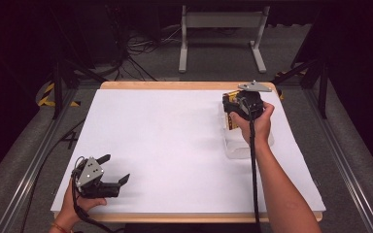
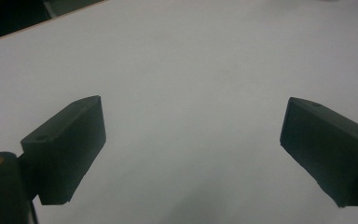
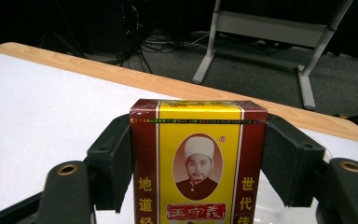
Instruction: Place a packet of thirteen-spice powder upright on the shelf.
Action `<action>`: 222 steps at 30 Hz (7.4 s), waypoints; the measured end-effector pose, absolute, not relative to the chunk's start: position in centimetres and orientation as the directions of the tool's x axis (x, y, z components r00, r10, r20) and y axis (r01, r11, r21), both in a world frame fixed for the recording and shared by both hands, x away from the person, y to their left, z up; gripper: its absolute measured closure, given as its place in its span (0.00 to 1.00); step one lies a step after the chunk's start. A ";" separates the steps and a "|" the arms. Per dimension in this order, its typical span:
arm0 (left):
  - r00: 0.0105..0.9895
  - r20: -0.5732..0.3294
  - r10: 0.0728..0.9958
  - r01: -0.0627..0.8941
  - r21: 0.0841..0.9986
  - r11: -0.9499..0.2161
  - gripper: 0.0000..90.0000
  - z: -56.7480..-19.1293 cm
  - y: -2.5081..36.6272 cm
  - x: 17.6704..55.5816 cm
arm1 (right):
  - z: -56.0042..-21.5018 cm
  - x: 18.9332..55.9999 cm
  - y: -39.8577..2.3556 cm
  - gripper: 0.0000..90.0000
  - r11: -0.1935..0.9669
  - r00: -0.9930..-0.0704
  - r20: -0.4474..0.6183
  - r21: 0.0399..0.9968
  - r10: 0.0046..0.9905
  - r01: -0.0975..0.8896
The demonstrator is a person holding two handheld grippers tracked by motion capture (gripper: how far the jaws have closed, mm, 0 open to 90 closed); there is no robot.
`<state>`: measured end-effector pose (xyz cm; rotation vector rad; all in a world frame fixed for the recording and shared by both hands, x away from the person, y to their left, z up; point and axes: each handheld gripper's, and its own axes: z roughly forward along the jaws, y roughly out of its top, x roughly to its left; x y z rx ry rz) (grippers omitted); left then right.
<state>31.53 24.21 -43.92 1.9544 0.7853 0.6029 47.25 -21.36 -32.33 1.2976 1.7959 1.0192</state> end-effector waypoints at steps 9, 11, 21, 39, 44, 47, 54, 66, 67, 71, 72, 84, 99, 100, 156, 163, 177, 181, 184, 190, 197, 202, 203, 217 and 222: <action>0.671 0.097 0.735 0.278 0.886 -0.371 0.08 -43.9 24.4 31.5 | -32.8 47.7 -21.9 0.36 0.181 -0.231 -0.084 0.880 0.969 0.440; 0.670 0.095 0.736 0.281 0.886 -0.369 0.08 -43.8 24.5 31.6 | -32.8 47.7 -22.0 0.36 0.179 -0.222 -0.087 0.881 0.971 0.438; 0.671 0.097 0.735 0.280 0.884 -0.373 0.08 -43.9 24.5 31.6 | -33.4 48.4 -22.9 0.36 0.142 -0.169 -0.069 0.873 0.983 0.467; 0.673 0.096 0.733 0.281 0.884 -0.374 0.08 -43.9 24.5 31.6 | -33.5 48.0 -23.5 0.35 0.151 -0.168 -0.070 0.831 0.983 0.535; 0.673 0.097 0.733 0.280 0.884 -0.374 0.08 -43.9 24.6 31.5 | -33.5 47.7 -23.7 0.35 0.160 -0.171 -0.075 0.812 0.982 0.561; 0.672 0.096 0.734 0.281 0.885 -0.372 0.08 -43.9 24.6 31.5 | -33.5 47.5 -23.8 0.35 0.171 -0.176 -0.083 0.799 0.981 0.576; 0.672 0.094 0.734 0.280 0.886 -0.369 0.08 -43.8 24.6 31.5 | -33.6 47.1 -24.1 0.35 0.189 -0.192 -0.092 0.787 0.977 0.587; 0.672 0.092 0.735 0.281 0.886 -0.368 0.08 -43.9 24.7 31.5 | -34.0 46.8 -24.2 0.36 0.200 -0.202 -0.096 0.778 0.975 0.595; 0.671 0.090 0.736 0.283 0.886 -0.367 0.08 -43.9 24.7 31.5 | -34.0 46.8 -24.2 0.36 0.206 -0.207 -0.101 0.779 0.973 0.592; 0.670 0.091 0.737 0.281 0.888 -0.365 0.08 -43.8 24.8 31.5 | -34.1 46.6 -24.2 0.36 0.218 -0.212 -0.112 0.780 0.971 0.587; 0.670 0.091 0.737 0.280 0.888 -0.365 0.08 -43.8 24.8 31.5 | -34.1 46.5 -24.2 0.36 0.219 -0.213 -0.112 0.779 0.970 0.588; 0.670 0.087 0.737 0.285 0.887 -0.364 0.08 -43.9 24.7 31.5 | -34.1 46.4 -24.5 0.36 0.258 -0.256 -0.129 0.777 0.958 0.574; 0.668 0.085 0.739 0.281 0.891 -0.357 0.08 -43.8 24.9 31.5 | -34.0 46.2 -25.0 0.32 0.266 -0.268 -0.125 0.758 0.955 0.595; 0.667 0.087 0.740 0.282 0.890 -0.358 0.08 -43.8 24.9 31.5 | -34.0 46.2 -24.9 0.31 0.273 -0.270 -0.133 0.758 0.954 0.592; 0.681 0.078 0.728 0.285 0.888 -0.361 0.08 -44.0 24.9 31.6 | -32.8 40.4 -27.2 0.19 0.447 -0.440 -0.238 0.762 0.866 0.468; 0.677 0.078 0.731 0.287 0.888 -0.361 0.08 -43.9 25.0 31.6 | -32.7 39.2 -27.7 0.19 0.472 -0.458 -0.263 0.765 0.849 0.437; 0.682 0.081 0.727 0.287 0.884 -0.368 0.08 -44.0 25.0 31.6 | -33.2 36.5 -28.9 0.18 0.522 -0.485 -0.308 0.752 0.818 0.403; 0.680 0.082 0.728 0.287 0.884 -0.368 0.08 -43.9 25.0 31.5 | -33.2 35.9 -29.2 0.18 0.531 -0.491 -0.315 0.749 0.812 0.397; 0.682 0.083 0.727 0.287 0.884 -0.369 0.08 -43.9 25.0 31.5 | -33.4 35.4 -29.4 0.18 0.534 -0.494 -0.319 0.749 0.809 0.391; 0.682 0.083 0.727 0.286 0.884 -0.369 0.08 -44.0 25.0 31.5 | -33.7 34.6 -29.7 0.17 0.550 -0.499 -0.334 0.740 0.800 0.387; 0.681 0.082 0.727 0.288 0.883 -0.370 0.08 -44.0 25.0 31.5 | -34.5 33.7 -30.3 0.17 0.564 -0.497 -0.348 0.726 0.795 0.394; 0.681 0.082 0.728 0.287 0.884 -0.368 0.08 -43.9 25.0 31.4 | -35.2 33.2 -30.7 0.16 0.572 -0.491 -0.361 0.718 0.793 0.396; 0.681 0.083 0.728 0.286 0.885 -0.368 0.08 -43.9 25.0 31.4 | -35.3 33.1 -30.8 0.16 0.570 -0.491 -0.357 0.718 0.795 0.400; 0.683 0.083 0.725 0.289 0.882 -0.372 0.08 -44.1 25.0 31.5 | -37.7 31.8 -32.6 0.16 0.544 -0.461 -0.349 0.732 0.816 0.409; 0.683 0.085 0.725 0.289 0.881 -0.375 0.08 -44.1 25.0 31.6 | -38.6 31.4 -33.2 0.15 0.531 -0.447 -0.343 0.738 0.826 0.417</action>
